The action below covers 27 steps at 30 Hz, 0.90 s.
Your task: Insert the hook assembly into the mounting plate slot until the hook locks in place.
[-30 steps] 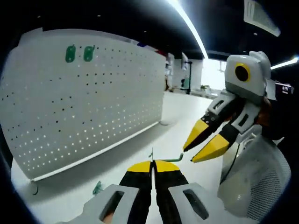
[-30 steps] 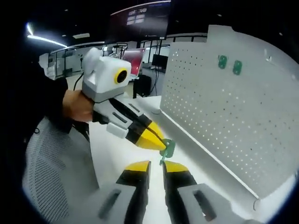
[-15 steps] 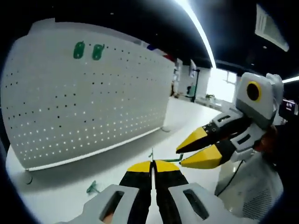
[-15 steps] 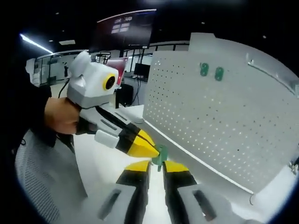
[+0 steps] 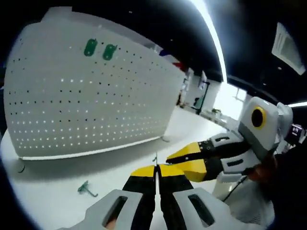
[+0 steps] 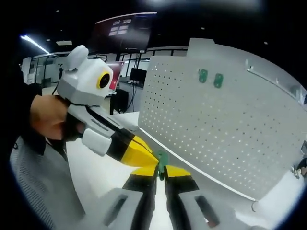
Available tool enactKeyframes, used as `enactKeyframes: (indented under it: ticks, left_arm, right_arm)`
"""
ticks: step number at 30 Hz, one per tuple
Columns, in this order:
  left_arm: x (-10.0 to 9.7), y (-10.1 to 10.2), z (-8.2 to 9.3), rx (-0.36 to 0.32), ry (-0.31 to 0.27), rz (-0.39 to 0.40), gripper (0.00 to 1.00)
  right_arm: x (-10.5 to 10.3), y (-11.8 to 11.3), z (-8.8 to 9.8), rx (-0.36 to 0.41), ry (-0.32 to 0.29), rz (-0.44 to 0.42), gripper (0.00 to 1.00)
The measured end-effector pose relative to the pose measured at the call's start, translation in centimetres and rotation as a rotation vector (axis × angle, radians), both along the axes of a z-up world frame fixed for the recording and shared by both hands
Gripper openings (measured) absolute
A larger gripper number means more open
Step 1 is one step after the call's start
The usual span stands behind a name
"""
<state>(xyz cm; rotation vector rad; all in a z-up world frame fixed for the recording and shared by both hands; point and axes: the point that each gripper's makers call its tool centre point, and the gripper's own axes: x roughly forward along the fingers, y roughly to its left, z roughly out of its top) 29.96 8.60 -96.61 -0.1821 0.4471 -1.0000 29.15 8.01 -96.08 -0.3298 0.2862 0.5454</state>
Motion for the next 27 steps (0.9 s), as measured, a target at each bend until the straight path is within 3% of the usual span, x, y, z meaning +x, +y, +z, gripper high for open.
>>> enactKeyframes:
  ticks: [18, 27]
  left_arm:
    - [-0.52, 0.35, 0.36, -0.031, 0.043, -0.014, 0.01]
    - [-0.30, -0.14, 0.78, -0.027, -0.007, -0.027, 0.02]
  right_arm:
    - [-0.36, 0.55, 0.18, 0.044, 0.009, -0.005, 0.01]
    - [-0.11, 0.04, 0.57, 0.068, 0.004, -0.027, 0.01]
